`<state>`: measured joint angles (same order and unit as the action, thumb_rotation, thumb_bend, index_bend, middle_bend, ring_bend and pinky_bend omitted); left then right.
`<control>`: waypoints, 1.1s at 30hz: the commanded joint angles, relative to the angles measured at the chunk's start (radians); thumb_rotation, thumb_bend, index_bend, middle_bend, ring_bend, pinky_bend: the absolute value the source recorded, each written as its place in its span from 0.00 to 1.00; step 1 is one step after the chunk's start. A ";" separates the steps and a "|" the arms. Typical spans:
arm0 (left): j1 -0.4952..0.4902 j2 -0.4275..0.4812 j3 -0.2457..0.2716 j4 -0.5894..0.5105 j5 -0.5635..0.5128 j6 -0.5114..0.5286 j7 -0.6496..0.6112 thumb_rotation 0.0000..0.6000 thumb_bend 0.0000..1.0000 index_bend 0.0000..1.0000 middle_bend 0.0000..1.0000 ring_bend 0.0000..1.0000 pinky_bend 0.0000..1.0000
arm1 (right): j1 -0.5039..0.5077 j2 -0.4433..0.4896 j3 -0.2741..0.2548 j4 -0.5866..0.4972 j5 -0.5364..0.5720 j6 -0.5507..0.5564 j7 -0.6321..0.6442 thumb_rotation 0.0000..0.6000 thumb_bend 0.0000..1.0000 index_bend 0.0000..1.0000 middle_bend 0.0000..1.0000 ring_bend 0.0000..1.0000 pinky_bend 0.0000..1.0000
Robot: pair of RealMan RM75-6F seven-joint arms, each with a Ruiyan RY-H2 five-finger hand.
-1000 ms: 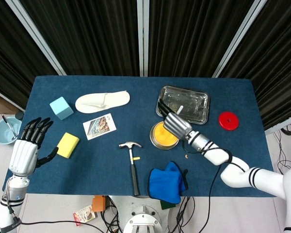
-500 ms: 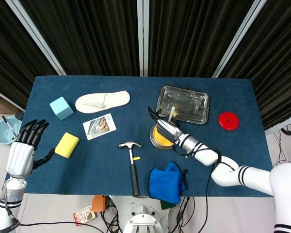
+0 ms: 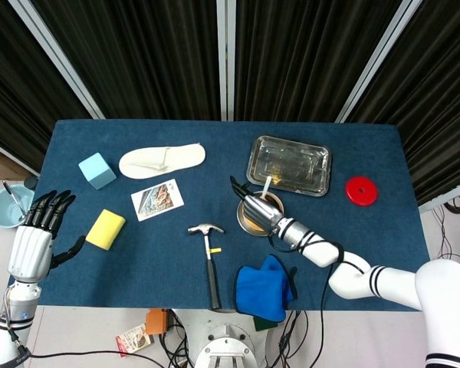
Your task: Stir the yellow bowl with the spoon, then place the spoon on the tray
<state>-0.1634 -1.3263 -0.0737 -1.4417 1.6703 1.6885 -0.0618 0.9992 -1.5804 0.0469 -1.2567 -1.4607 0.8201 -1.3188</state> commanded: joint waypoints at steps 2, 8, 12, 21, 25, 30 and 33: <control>-0.001 0.001 -0.001 -0.002 0.001 -0.002 0.001 1.00 0.24 0.11 0.11 0.08 0.13 | -0.035 -0.001 -0.005 -0.010 0.009 0.035 0.100 1.00 0.52 0.76 0.31 0.08 0.00; -0.009 0.007 -0.004 -0.018 0.008 -0.007 0.013 1.00 0.24 0.11 0.11 0.08 0.13 | -0.077 0.004 0.009 -0.004 0.024 0.081 0.280 1.00 0.53 0.76 0.31 0.08 0.00; -0.013 0.011 -0.005 -0.033 0.012 -0.012 0.026 1.00 0.24 0.11 0.11 0.08 0.13 | -0.097 0.001 0.033 0.004 0.050 0.102 0.386 1.00 0.53 0.76 0.31 0.08 0.00; -0.019 0.027 -0.007 -0.065 0.015 -0.022 0.053 1.00 0.24 0.11 0.11 0.08 0.13 | -0.133 0.022 0.074 -0.001 0.057 0.172 0.573 1.00 0.53 0.76 0.31 0.08 0.00; -0.022 0.030 -0.008 -0.076 0.017 -0.027 0.064 1.00 0.24 0.11 0.11 0.08 0.13 | -0.142 0.036 0.085 -0.015 0.053 0.192 0.631 1.00 0.53 0.76 0.31 0.08 0.00; -0.023 0.034 -0.008 -0.085 0.021 -0.025 0.071 1.00 0.24 0.11 0.11 0.08 0.13 | -0.132 0.063 0.082 -0.039 0.034 0.185 0.604 1.00 0.53 0.76 0.31 0.08 0.00; -0.020 0.034 -0.008 -0.085 0.021 -0.023 0.072 1.00 0.24 0.11 0.11 0.08 0.13 | -0.110 0.088 0.072 -0.062 0.021 0.154 0.520 1.00 0.53 0.75 0.31 0.08 0.00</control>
<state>-0.1838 -1.2919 -0.0816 -1.5272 1.6913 1.6657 0.0098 0.8723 -1.5133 0.1267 -1.2998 -1.4271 0.9971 -0.7414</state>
